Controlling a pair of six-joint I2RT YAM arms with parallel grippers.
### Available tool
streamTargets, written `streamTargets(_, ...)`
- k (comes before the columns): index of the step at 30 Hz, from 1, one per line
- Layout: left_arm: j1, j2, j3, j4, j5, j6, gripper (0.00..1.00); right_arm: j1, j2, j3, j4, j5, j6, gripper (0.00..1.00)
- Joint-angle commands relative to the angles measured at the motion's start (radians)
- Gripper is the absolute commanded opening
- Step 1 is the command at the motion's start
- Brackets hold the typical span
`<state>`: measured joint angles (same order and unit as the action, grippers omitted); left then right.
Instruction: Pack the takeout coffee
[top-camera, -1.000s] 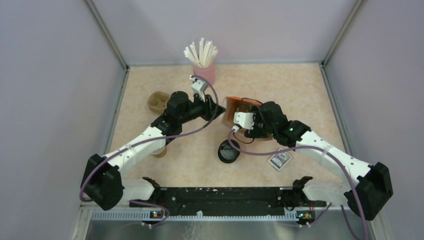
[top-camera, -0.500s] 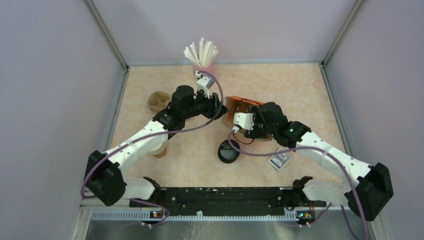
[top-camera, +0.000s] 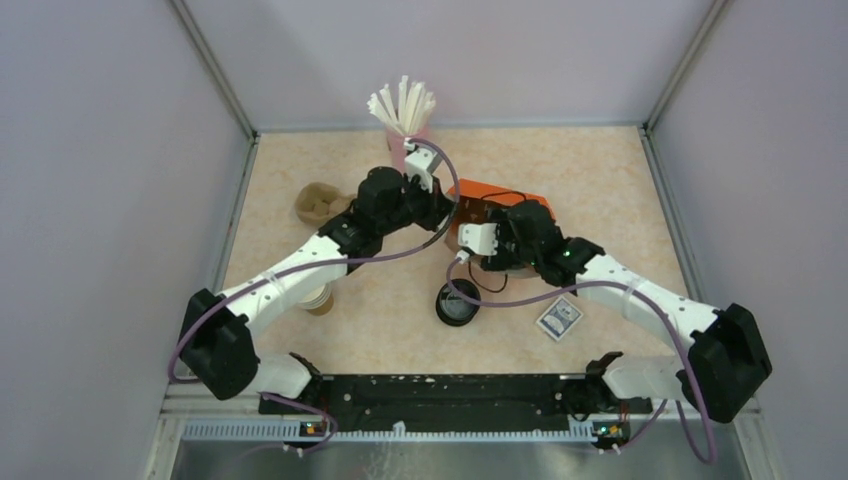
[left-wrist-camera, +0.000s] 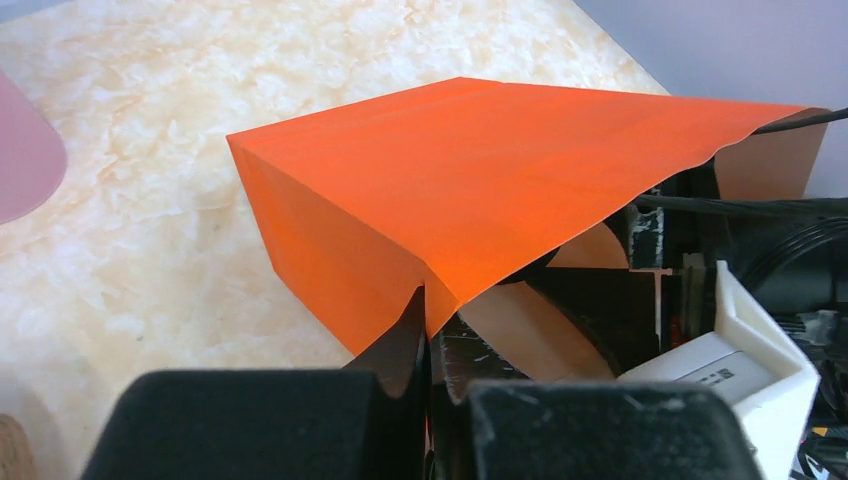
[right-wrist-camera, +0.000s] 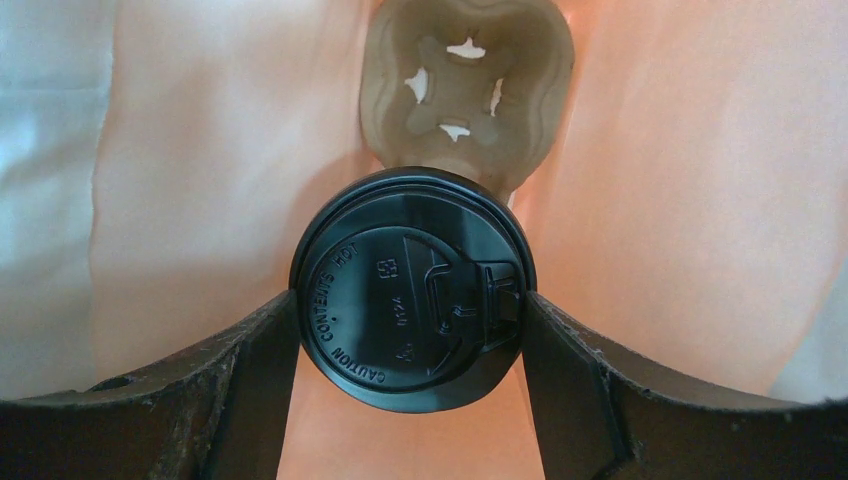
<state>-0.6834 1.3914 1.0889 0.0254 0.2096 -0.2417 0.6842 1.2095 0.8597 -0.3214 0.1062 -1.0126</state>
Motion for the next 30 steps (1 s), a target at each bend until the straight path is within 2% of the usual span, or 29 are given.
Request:
streamTargets(1,-0.002,-0.067,-0.017,0.101,-0.027,-0.015,0.00,-0.011,0.007,0.044,0.108,-0.018,-0.058,0.64)
streamTargets(5,-0.001,-0.094,-0.089,0.133,-0.009,-0.058,0.00,-0.032,-0.026,0.025,0.065,-0.042,-0.065,0.64)
streamTargets(11,0.002,-0.094,-0.106,0.128,0.021,-0.079,0.00,-0.054,-0.041,-0.008,0.026,-0.058,-0.091,0.64)
streamTargets(20,0.007,-0.105,-0.110,0.163,0.084,-0.060,0.00,-0.055,-0.015,0.069,-0.173,-0.082,-0.143,0.64)
streamTargets(26,0.007,-0.100,-0.105,0.201,0.147,-0.058,0.00,-0.055,-0.038,0.043,-0.185,-0.042,-0.141,0.64)
streamTargets(30,0.007,-0.100,-0.112,0.206,0.146,-0.061,0.00,-0.055,-0.061,-0.010,-0.056,-0.056,-0.120,0.64)
